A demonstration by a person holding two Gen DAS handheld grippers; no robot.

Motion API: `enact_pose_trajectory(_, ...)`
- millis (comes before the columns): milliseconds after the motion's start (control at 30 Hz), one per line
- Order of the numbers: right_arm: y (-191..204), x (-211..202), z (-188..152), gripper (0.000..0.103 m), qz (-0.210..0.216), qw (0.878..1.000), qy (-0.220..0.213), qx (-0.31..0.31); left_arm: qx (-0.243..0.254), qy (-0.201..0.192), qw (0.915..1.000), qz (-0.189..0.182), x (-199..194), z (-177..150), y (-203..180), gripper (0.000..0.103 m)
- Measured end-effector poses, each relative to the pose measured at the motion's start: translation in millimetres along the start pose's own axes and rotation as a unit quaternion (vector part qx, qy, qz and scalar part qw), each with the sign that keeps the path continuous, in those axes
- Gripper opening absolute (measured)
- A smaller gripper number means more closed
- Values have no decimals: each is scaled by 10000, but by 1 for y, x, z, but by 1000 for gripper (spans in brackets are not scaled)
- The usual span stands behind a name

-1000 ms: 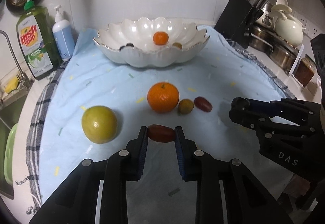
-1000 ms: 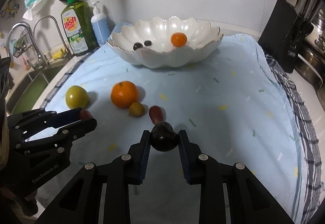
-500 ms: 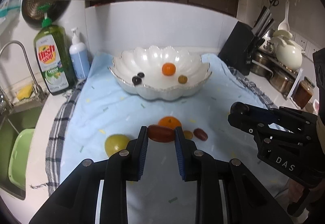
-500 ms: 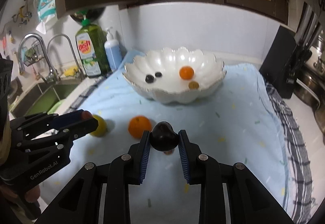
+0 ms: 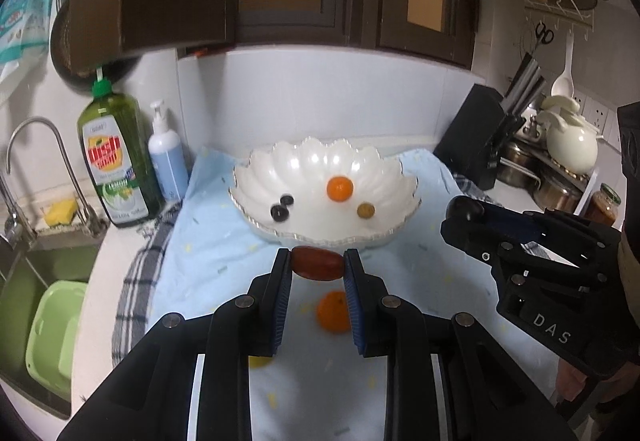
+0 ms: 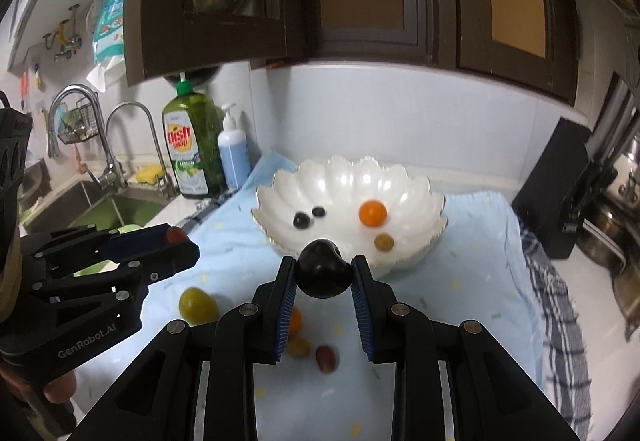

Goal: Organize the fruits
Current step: 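Carry the plum over the white bowl with the right tool while the left tool carries the date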

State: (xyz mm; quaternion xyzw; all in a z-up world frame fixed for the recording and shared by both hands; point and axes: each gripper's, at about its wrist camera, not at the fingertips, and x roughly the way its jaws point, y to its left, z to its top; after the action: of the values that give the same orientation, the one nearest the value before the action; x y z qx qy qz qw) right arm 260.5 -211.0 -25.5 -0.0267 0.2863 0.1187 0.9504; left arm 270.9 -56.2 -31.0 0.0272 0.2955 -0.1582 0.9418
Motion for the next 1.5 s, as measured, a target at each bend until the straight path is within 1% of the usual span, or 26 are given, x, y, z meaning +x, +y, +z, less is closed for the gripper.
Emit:
enact_pose_trajectory(300,-11,9,27,29,-156,9998,-116,4,164,-264,9995,73,5,30,-2,26)
enact_pose_trajectory(633,-30,35,52,29,-186,9997,-137,48,264,-239,9994,-20,37,58,-6,26)
enact_pose_trajectory(867,-44,65,63,29,-282,9996,-8,27,288,-79,9995,-50,69,72,-7,26)
enact_pose_trajectory(1100,-61,96,66,29,-286,9993,224,121,389,57,9992,-32,98,81,-11,26)
enact_pose_trajectory(1200,-68,111,67,29,-288,9988,356,189,383,190,9991,-49,113,84,-11,26)
enact_pose_trajectory(1500,-81,149,68,29,-445,9967,664,125,151,797,9966,-112,163,88,-5,26)
